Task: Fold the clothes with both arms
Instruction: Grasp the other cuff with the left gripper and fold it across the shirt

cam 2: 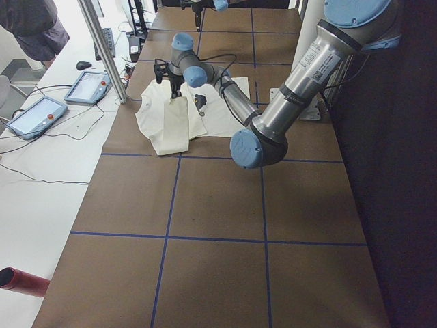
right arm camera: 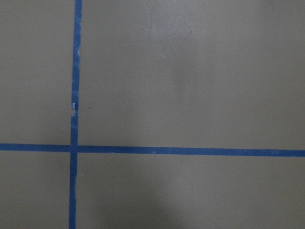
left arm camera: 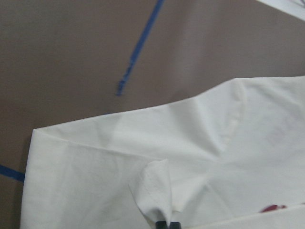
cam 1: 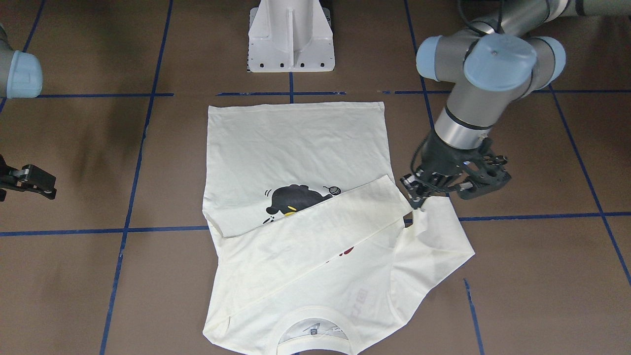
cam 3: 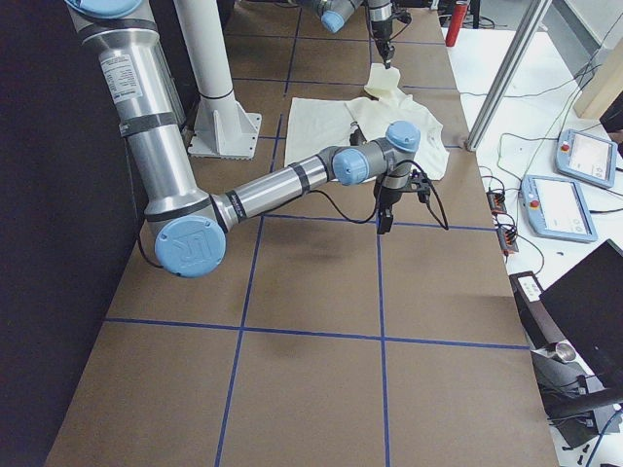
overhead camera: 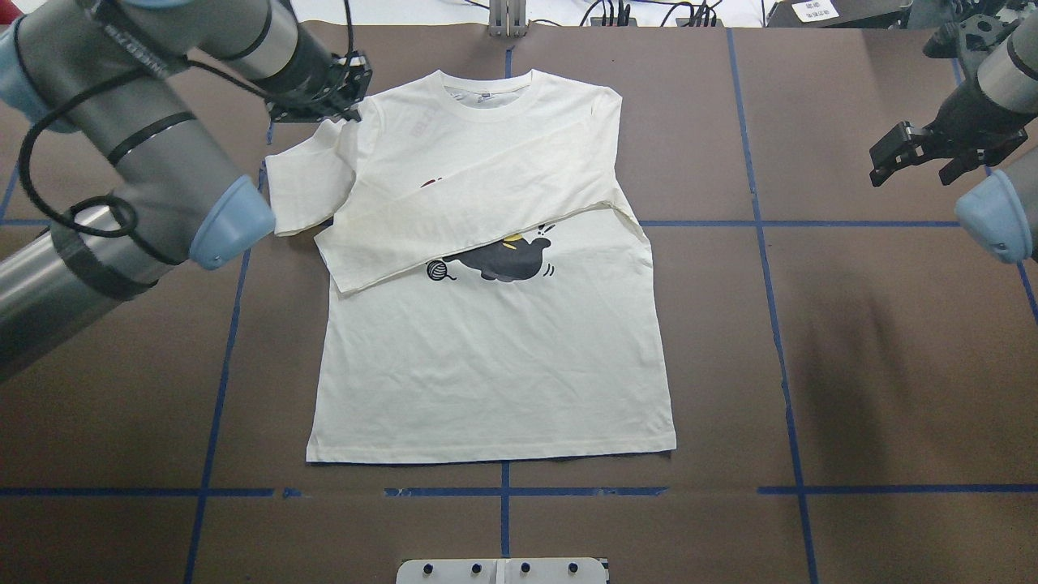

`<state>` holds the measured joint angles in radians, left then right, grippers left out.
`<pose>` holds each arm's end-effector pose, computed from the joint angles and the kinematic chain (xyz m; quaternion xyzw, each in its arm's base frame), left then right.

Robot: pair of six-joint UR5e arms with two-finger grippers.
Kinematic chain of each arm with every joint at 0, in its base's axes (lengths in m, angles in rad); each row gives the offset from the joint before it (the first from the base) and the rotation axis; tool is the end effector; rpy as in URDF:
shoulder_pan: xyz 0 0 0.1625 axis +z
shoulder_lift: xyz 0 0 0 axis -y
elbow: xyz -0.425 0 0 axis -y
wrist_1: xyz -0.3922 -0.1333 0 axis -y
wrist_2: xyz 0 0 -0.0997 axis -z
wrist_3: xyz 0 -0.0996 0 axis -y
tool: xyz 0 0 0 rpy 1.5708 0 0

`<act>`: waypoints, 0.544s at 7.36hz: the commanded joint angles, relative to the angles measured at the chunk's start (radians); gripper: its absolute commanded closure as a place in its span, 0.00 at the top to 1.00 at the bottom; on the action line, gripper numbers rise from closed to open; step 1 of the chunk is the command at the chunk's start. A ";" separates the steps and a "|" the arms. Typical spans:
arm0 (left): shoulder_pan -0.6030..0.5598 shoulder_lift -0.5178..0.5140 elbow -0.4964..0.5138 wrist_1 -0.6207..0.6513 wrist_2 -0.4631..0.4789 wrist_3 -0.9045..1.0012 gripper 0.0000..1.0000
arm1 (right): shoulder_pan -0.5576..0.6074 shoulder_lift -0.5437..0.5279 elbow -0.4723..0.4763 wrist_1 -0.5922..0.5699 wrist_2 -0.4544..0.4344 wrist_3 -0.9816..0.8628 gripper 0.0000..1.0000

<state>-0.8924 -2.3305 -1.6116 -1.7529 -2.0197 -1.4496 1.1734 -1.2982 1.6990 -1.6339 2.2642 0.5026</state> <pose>0.3665 -0.5982 0.1560 0.0517 0.4974 -0.2260 0.8360 -0.1661 -0.5756 0.4580 -0.0034 -0.3704 -0.0083 0.9288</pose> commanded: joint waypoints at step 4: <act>0.257 -0.374 0.476 -0.324 0.139 -0.373 0.00 | 0.014 -0.001 -0.004 -0.001 0.028 -0.006 1.00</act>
<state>-0.7138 -2.6641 -1.2443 -1.9912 -1.9732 -1.7831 1.1875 -1.3032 1.6964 -1.6340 2.2912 0.4926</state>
